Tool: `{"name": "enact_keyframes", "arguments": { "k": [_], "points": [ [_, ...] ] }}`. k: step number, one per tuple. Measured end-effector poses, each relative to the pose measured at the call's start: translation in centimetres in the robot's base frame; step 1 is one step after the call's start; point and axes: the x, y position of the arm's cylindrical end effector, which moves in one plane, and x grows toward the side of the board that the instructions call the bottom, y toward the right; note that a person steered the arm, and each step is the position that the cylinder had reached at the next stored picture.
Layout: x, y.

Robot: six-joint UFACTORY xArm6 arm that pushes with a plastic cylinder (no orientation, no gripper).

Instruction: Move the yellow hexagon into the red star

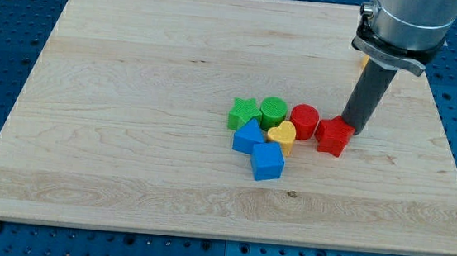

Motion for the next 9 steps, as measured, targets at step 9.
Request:
{"name": "enact_keyframes", "arguments": {
  "k": [9],
  "points": [
    [-0.5, 4.1]
  ]
}}
